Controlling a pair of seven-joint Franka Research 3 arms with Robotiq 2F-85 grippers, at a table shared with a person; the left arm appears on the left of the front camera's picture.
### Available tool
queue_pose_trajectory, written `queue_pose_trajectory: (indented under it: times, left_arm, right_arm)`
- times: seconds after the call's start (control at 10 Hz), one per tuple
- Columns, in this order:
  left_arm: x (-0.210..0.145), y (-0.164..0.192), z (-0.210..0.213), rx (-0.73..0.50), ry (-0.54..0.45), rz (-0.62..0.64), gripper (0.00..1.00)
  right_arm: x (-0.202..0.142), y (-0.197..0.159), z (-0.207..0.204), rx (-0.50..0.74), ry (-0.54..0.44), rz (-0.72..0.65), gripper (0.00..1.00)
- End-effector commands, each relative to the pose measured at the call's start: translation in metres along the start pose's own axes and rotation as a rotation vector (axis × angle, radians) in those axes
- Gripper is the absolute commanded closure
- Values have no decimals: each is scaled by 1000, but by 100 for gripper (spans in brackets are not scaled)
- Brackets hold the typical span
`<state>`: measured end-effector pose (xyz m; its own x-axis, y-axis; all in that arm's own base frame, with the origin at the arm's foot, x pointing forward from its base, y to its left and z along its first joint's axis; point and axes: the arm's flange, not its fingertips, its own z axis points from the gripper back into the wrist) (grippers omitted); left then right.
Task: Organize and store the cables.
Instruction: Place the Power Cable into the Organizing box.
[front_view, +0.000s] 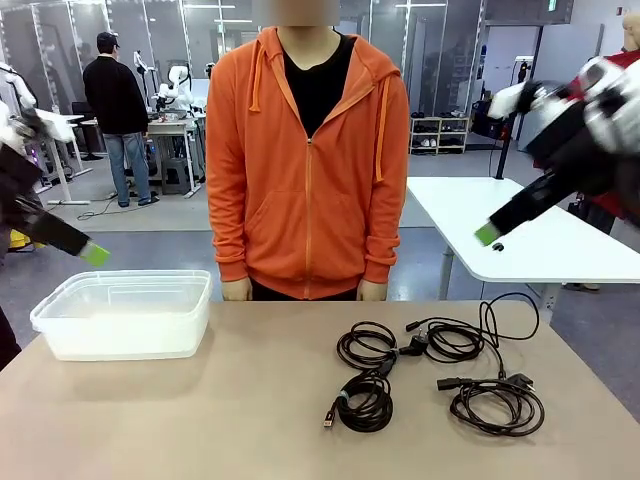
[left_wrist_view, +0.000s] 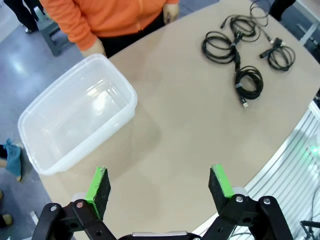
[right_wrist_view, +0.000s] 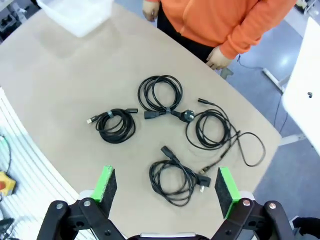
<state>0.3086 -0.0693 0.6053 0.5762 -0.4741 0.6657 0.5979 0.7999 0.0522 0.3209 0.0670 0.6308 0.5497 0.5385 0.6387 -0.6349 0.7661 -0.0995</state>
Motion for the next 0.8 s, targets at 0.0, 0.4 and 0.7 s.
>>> queue_pose_trajectory:
  times: [0.0, 0.4, 0.7]
  left_arm:
    - [-27, 14, 22, -31, 13, -62, 0]
    - [-78, 49, 85, -63, -95, -59, 0]
    - [-90, 56, 106, 30, -97, -10, 0]
  right_arm:
    - [-26, -23, 31, 24, -46, 34, 0]
    - [-89, -52, 84, 59, -96, 88, 0]
    - [-126, -63, 88, 47, -100, 21, 0]
